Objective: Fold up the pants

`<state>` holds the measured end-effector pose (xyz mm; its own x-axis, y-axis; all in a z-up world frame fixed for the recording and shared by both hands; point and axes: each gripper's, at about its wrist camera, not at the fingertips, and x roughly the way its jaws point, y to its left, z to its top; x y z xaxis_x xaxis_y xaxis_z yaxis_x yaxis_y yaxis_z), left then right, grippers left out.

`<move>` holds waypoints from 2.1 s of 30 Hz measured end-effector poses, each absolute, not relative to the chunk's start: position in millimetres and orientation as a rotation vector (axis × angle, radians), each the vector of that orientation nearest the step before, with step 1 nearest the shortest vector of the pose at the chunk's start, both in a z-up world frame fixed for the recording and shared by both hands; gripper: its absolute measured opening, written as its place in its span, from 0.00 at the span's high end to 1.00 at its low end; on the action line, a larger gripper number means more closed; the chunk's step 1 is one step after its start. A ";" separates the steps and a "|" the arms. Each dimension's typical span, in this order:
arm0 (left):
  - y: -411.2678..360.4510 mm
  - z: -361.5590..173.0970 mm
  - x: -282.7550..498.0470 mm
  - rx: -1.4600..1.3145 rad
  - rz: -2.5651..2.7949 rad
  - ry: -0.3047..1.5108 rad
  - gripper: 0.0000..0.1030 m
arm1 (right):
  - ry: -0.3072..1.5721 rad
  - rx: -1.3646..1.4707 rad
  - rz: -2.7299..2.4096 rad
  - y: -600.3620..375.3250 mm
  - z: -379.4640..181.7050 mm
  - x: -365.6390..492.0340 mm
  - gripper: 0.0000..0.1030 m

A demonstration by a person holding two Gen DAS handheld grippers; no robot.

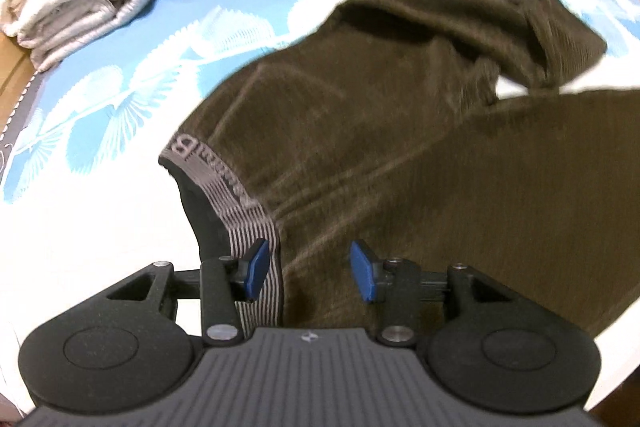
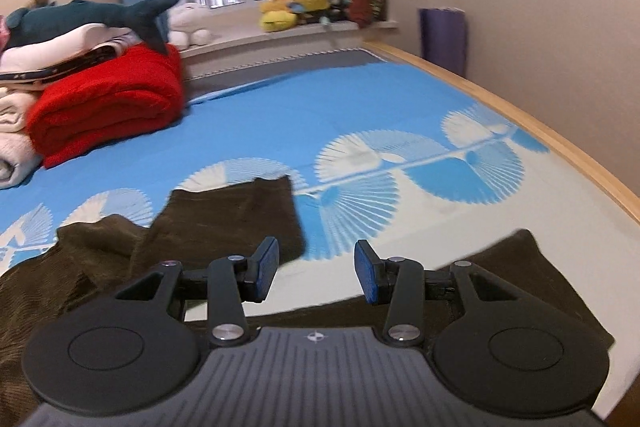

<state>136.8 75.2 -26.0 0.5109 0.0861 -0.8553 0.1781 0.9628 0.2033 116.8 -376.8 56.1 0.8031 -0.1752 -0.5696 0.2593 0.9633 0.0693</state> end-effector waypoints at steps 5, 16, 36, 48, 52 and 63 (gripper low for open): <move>57.4 -11.1 135.8 0.299 -0.066 0.962 0.51 | 0.600 0.132 -0.188 -356.4 55.3 132.7 0.58; -42.5 60.3 159.0 0.252 -0.223 0.792 0.64 | 0.639 0.111 -0.186 -339.9 46.4 170.4 0.58; -42.2 -26.1 261.9 -0.090 -0.220 1.092 0.86 | 0.743 0.421 -0.219 -409.4 -39.0 273.9 0.83; -63.8 -67.3 292.6 -0.064 -0.308 1.161 0.42 | 0.858 0.447 -0.179 -450.1 -107.2 377.4 0.56; -72.5 -76.3 295.5 -0.017 -0.301 1.165 0.42 | 0.831 0.413 -0.149 -446.4 -109.6 388.9 0.55; -80.9 -96.8 303.8 0.077 -0.248 1.144 0.84 | 0.712 0.589 0.006 -446.4 -79.0 380.8 0.93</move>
